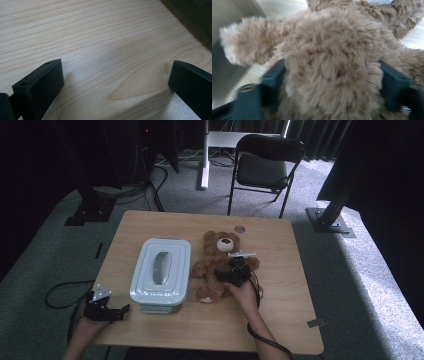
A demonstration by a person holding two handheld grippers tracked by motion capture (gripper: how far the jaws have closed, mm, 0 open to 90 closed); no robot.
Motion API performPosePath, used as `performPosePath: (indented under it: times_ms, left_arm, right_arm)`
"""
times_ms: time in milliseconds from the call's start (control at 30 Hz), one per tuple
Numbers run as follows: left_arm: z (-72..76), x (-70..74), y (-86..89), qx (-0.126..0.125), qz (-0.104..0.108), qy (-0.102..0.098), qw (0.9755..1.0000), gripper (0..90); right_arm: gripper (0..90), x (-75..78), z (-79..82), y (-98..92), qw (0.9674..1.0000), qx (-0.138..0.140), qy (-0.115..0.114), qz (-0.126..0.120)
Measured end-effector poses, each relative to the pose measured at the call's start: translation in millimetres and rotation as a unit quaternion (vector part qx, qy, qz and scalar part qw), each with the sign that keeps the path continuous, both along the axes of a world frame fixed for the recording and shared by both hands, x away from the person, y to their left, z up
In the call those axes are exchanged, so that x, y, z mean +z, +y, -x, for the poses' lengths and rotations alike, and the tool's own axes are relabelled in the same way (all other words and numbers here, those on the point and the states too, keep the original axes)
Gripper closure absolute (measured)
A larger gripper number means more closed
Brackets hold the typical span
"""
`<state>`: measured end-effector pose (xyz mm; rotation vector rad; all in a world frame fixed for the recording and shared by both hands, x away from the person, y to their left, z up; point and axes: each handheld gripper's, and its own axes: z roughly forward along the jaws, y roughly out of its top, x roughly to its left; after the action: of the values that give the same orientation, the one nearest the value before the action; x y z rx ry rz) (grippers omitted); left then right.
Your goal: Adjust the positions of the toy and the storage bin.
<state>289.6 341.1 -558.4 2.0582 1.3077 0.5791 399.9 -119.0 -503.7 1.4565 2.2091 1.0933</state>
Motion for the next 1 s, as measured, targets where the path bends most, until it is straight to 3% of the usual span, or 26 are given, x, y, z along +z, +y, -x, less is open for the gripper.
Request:
performPosePath:
  times_ms: [33,167,267,367,467,800,1000]
  left_arm:
    - [0.0,0.0,0.0,0.0,0.0,0.0,1.0,0.5]
    - [0.0,0.0,0.0,0.0,0.0,0.0,1.0,0.5]
    - [0.0,0.0,0.0,0.0,0.0,0.0,1.0,0.5]
    - [-0.1,0.0,0.0,0.0,0.0,0.0,1.0,0.5]
    - [-0.1,0.0,0.0,0.0,0.0,0.0,1.0,0.5]
    - [0.0,0.1,0.0,0.0,0.0,0.0,1.0,0.5]
    - [-0.1,0.0,0.0,0.0,0.0,0.0,1.0,0.5]
  right_arm:
    - [32.5,0.1,0.9,1.4,0.9998,0.008,-0.005,0.015]
    - [49.5,1.9,3.1,1.9,0.9993,0.01,-0.02,0.031]
    - [59.5,4.6,4.0,-1.4,0.9992,0.001,-0.026,0.029]
    - [65.4,12.1,4.6,-10.1,0.9993,-0.018,-0.032,0.012]
    - [67.3,17.4,1.4,-21.5,0.999,-0.032,-0.03,0.002]
    - [67.4,38.4,-11.9,-59.5,0.9962,-0.074,-0.046,0.009]
    - [67.2,56.3,-31.5,-93.3,0.9916,-0.112,-0.057,0.029]
